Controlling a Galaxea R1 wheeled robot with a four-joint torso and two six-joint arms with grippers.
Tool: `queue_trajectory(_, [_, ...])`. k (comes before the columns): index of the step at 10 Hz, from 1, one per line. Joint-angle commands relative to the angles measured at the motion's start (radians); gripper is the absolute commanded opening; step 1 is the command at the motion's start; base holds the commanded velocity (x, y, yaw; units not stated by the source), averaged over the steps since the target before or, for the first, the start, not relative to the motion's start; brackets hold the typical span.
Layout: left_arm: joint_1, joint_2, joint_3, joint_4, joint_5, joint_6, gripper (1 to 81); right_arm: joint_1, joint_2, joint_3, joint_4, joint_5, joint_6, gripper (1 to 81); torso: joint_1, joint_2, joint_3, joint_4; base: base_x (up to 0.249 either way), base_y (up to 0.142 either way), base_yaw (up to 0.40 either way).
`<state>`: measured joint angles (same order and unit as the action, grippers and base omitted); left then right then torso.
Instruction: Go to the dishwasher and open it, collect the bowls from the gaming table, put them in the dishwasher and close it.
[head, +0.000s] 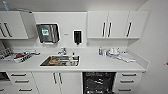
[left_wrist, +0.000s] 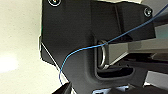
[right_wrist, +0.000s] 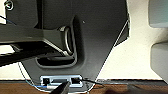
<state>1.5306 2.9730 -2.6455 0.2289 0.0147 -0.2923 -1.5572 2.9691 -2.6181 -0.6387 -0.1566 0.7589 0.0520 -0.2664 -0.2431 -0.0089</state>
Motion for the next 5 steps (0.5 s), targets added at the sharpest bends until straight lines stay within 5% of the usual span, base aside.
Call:
queue_trajectory(1, [-0.039,0.003,-0.002,-0.072,0.050,0.016,81.1,0.041,0.062,-0.132,0.473,0.014,-0.446,81.1,0.000,0.000,0.000,0.000,0.000,0.000,0.000])
queue_trajectory(2, [-0.033,0.011,-0.008,-0.082,0.047,0.059,81.1,0.047,0.063,-0.143,0.511,0.014,-0.510,81.1,0.000,0.000,0.000,0.000,0.000,0.000,0.000])
queue_trajectory(4, [-0.032,0.035,-0.063,-0.248,0.045,0.205,81.1,0.080,0.023,-0.107,0.478,0.006,-0.521,81.1,0.000,0.000,0.000,0.000,0.000,0.000,0.000])
queue_trajectory(5, [-0.039,0.026,-0.053,-0.252,0.047,0.206,81.1,0.085,0.000,-0.068,0.450,0.003,-0.530,81.1,0.000,0.000,0.000,0.000,0.000,0.000,0.000])
